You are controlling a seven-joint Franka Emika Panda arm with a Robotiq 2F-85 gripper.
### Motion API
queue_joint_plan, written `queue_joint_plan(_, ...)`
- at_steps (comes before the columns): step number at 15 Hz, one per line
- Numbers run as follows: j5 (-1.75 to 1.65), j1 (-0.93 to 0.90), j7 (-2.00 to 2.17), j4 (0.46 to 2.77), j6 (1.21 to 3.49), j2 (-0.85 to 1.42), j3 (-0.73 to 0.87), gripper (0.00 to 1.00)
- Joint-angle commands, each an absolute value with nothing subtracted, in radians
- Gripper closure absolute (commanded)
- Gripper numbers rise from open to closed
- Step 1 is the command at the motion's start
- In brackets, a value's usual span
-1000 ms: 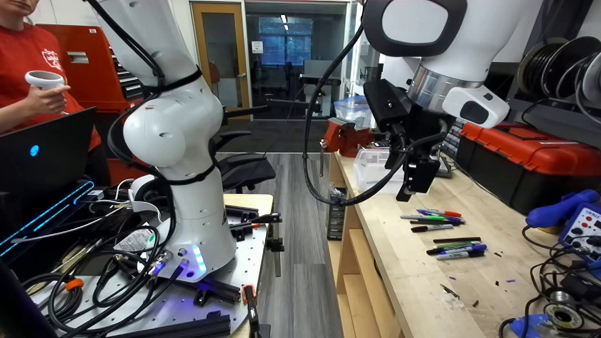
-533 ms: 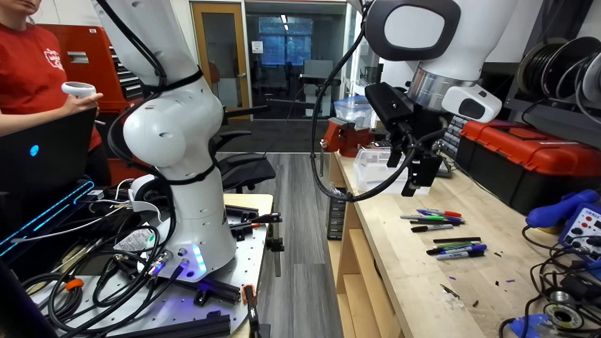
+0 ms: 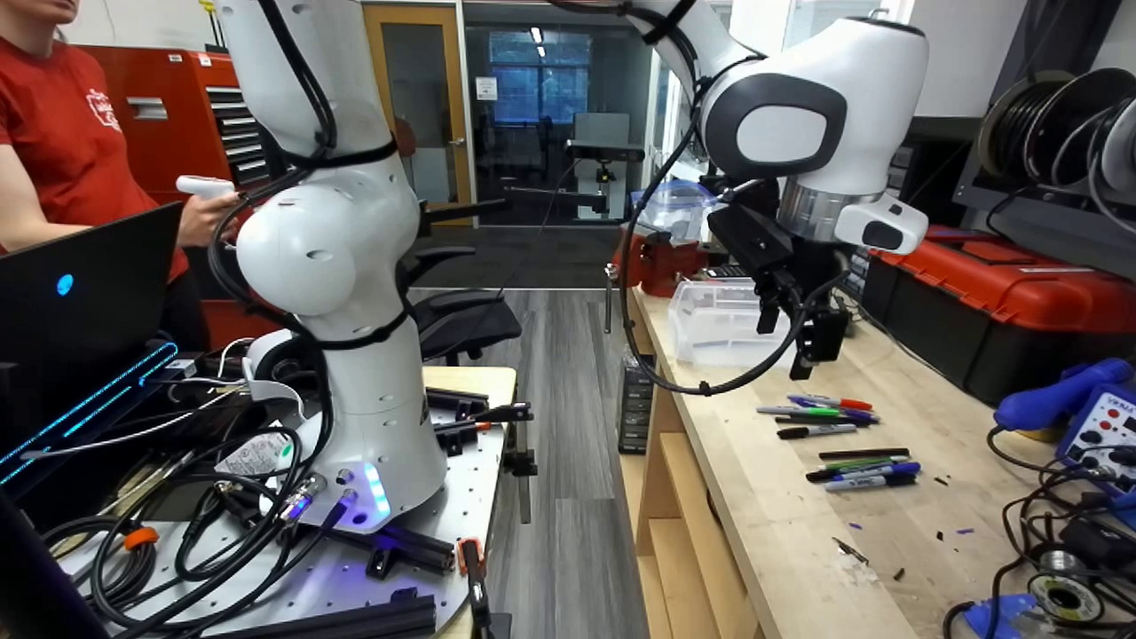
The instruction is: Get the middle pen on the table and put it in the colourless box
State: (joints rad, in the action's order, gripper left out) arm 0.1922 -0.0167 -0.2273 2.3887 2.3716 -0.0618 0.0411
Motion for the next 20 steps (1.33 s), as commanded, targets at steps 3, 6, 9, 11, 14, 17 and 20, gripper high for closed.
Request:
queue_joint_plan(3, 0.151, -0.032, -0.097, 2.305, 2.529, 0.066, -0.014, 0.00)
queue_joint_plan(6, 0.179, -0.021, -0.149, 2.331, 2.502, 0.050, -0.018, 0.00)
queue_joint_plan(9, 0.179, -0.019, -0.149, 2.331, 2.502, 0.051, -0.017, 0.00)
queue_joint_plan(11, 0.179, -0.019, -0.149, 2.331, 2.502, 0.051, -0.017, 0.00)
queue_joint_plan(14, 0.154, -0.029, -0.109, 2.327, 2.520, 0.073, -0.023, 0.00)
queue_joint_plan(17, 0.172, -0.041, -0.134, 2.309, 2.533, 0.108, -0.047, 0.00)
queue_joint_plan(20, 0.157, -0.058, -0.131, 2.272, 2.571, 0.158, -0.075, 0.00)
